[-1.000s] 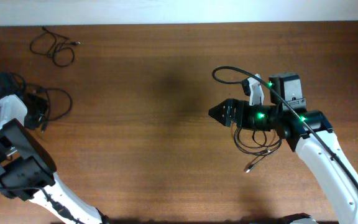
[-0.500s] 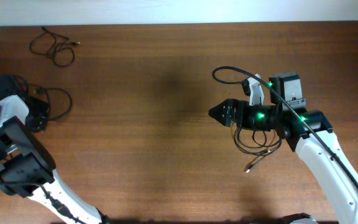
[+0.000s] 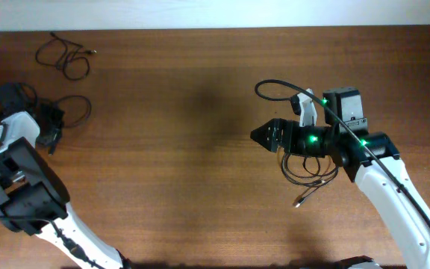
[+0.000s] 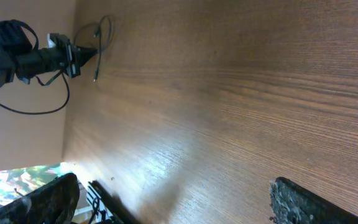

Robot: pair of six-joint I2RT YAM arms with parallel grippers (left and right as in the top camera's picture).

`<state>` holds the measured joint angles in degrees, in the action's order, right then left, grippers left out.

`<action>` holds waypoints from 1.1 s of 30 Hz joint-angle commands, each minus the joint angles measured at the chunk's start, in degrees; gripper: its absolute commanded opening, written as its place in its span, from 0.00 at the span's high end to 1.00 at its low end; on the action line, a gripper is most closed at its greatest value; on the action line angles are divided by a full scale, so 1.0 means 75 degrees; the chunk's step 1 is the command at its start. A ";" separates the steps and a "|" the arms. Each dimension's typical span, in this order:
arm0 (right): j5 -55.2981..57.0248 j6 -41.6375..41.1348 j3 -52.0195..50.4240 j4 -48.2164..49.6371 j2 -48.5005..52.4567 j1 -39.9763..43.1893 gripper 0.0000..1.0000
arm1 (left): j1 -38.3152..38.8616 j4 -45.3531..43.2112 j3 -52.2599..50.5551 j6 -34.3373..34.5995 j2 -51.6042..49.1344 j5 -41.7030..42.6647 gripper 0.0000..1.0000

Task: Untangle cables

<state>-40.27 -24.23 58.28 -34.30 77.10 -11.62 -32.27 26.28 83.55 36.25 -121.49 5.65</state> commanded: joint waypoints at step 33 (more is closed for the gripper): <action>0.0061 0.0023 0.0029 -0.0117 0.0020 -0.0050 0.02 | 0.0551 -0.0895 -0.0044 -0.0332 -0.1227 0.0886 1.00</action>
<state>-40.25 -24.21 58.28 -35.16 77.10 -11.62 -30.02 19.00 84.36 33.63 -125.56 10.11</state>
